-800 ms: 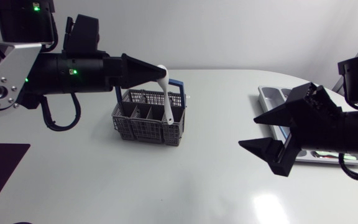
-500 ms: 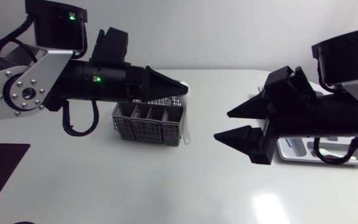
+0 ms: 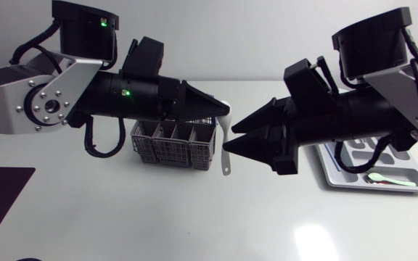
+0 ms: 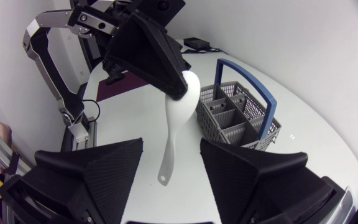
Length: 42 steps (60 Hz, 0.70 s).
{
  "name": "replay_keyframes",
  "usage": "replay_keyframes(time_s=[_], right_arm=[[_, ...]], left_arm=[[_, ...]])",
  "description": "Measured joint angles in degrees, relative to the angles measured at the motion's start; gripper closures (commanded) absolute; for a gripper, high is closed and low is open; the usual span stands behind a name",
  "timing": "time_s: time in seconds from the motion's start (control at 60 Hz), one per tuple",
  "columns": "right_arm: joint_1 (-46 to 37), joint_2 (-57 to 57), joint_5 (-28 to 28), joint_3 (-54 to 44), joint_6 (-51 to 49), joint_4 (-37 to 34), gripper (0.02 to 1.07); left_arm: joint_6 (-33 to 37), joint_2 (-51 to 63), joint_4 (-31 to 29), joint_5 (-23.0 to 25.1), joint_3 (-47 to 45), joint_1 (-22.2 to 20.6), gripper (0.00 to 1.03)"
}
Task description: Unload the cutlery basket into the drawer organizer.
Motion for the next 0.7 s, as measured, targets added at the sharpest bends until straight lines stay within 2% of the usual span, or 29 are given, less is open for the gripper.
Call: replay_keyframes(time_s=[0.083, 0.283, 0.45, 0.7], right_arm=[[0.37, 0.46, -0.07, 0.0, 0.2, 0.46, 0.7], [0.83, 1.29, -0.48, 0.22, 0.42, 0.81, 0.98], [0.98, 1.68, -1.05, 0.37, 0.87, 0.81, 1.01], [1.29, 1.88, -1.53, 0.48, 1.31, 0.61, 1.01]], left_arm=[[0.0, 0.2, 0.0, 0.0, 0.0, 0.0, 1.0], [0.0, 0.24, 0.02, 0.17, 0.0, 0.0, 1.0], [-0.11, 0.24, -0.04, 0.44, 0.0, 0.0, 1.0], [-0.15, 0.13, -0.13, 0.81, 0.0, 0.0, 0.82]])
